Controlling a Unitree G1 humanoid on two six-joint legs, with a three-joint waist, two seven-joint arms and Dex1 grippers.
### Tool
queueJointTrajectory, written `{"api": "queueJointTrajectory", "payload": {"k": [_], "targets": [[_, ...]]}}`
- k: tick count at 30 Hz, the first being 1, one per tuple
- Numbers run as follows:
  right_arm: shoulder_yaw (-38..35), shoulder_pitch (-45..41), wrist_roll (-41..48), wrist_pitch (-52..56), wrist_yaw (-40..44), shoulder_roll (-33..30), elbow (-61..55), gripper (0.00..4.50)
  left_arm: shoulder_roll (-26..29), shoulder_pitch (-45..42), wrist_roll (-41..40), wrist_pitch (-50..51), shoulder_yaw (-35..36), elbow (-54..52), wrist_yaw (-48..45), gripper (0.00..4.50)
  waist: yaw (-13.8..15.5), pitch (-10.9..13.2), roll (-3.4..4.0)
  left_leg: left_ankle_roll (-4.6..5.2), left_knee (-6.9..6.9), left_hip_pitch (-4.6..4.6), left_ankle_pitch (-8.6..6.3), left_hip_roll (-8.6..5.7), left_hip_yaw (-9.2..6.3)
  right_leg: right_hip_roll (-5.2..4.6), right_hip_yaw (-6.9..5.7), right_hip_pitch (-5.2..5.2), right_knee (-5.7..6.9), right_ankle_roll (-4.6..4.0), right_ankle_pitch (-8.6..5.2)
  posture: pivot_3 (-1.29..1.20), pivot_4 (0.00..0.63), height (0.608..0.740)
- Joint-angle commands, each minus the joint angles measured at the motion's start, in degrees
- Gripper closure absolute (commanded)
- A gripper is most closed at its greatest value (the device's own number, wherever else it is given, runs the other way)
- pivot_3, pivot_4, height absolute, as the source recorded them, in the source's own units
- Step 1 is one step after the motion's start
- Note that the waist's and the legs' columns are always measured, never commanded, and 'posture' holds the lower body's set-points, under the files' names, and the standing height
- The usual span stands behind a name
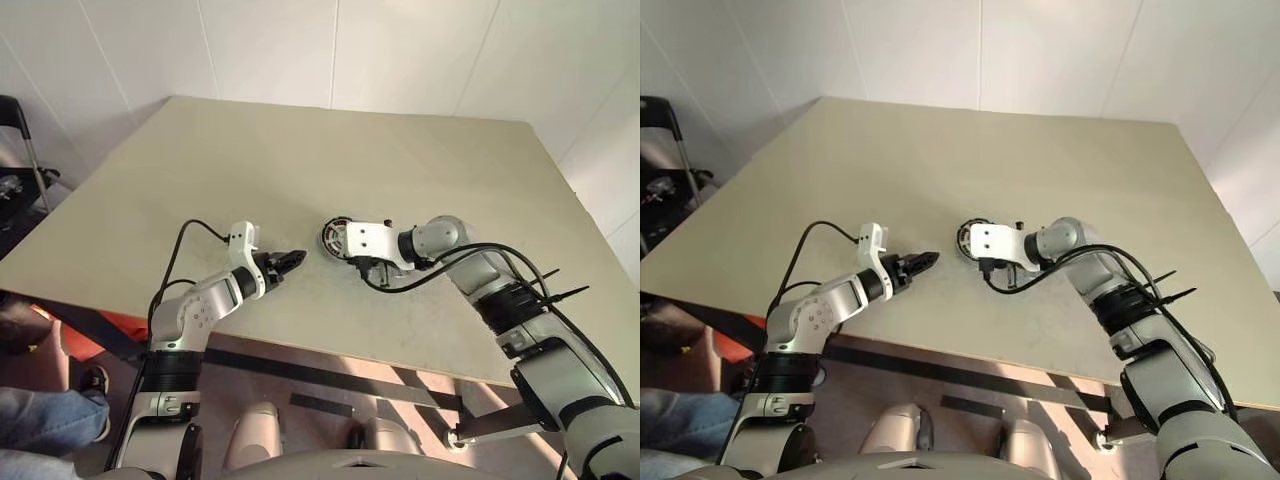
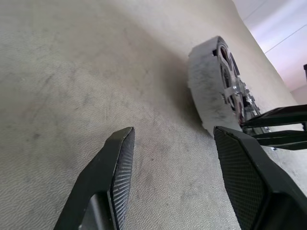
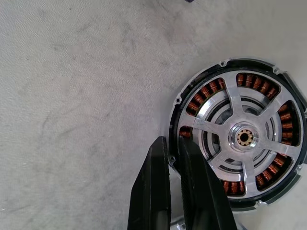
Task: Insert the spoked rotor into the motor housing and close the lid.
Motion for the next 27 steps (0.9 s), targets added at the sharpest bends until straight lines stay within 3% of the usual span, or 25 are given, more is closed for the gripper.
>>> {"api": "queueJointTrajectory", "payload": {"k": [1, 5, 12, 19, 27], "targets": [[-4.68, -0.59, 5.23, 10.63, 3.12, -1.54, -11.63, 4.37, -0.11, -0.10, -0.36, -0.88, 0.16, -1.76, -0.11, 1.73, -0.16, 0.01, 0.01, 0.01, 0.01, -0.05, 0.00, 0.01, 0.00, 0.00, 0.00, -0.06, 0.00, 0.00, 0.00, 0.00, 0.000, 0.740], [-4.73, -0.27, 6.84, 15.76, 3.73, -2.02, -17.60, 4.37, -0.41, 0.00, -0.16, -1.16, -0.11, -1.51, -0.09, 1.73, -0.46, 0.01, 0.01, -0.04, 0.02, -0.17, 0.04, 0.08, 0.01, 0.02, 0.00, -0.30, 0.10, 0.00, 0.00, 0.00, 0.000, 0.740], [-1.19, 2.25, 6.29, 17.74, 0.84, 0.63, -18.15, 4.37, -0.34, -0.69, -0.03, -1.13, 0.07, -0.95, -0.17, 1.73, -0.24, 0.01, 0.01, -0.11, 0.04, -0.11, 0.06, 0.08, 0.02, 0.02, -0.01, -0.22, 0.11, -0.01, 0.00, 0.00, 0.000, 0.740], [1.39, 1.92, 3.57, 18.50, -4.13, 4.51, -8.69, 4.37, -0.07, -0.63, 0.01, -1.23, 0.21, -1.13, -0.18, 1.73, -0.26, 0.00, 0.00, -0.13, 0.02, -0.10, 0.07, 0.08, 0.02, 0.02, -0.01, -0.22, 0.12, -0.01, 0.00, 0.00, 0.000, 0.740], [-4.43, 0.60, 10.57, 24.99, -2.30, 3.69, -18.40, 1.82, 0.14, -0.61, -0.05, -1.26, 0.18, -1.18, -0.30, 1.73, -0.31, 0.01, 0.01, -0.25, 0.02, 0.32, 0.12, 0.08, 0.00, 0.02, 0.01, 0.14, 0.10, 0.19, -0.10, 0.00, 0.000, 0.740]]}}
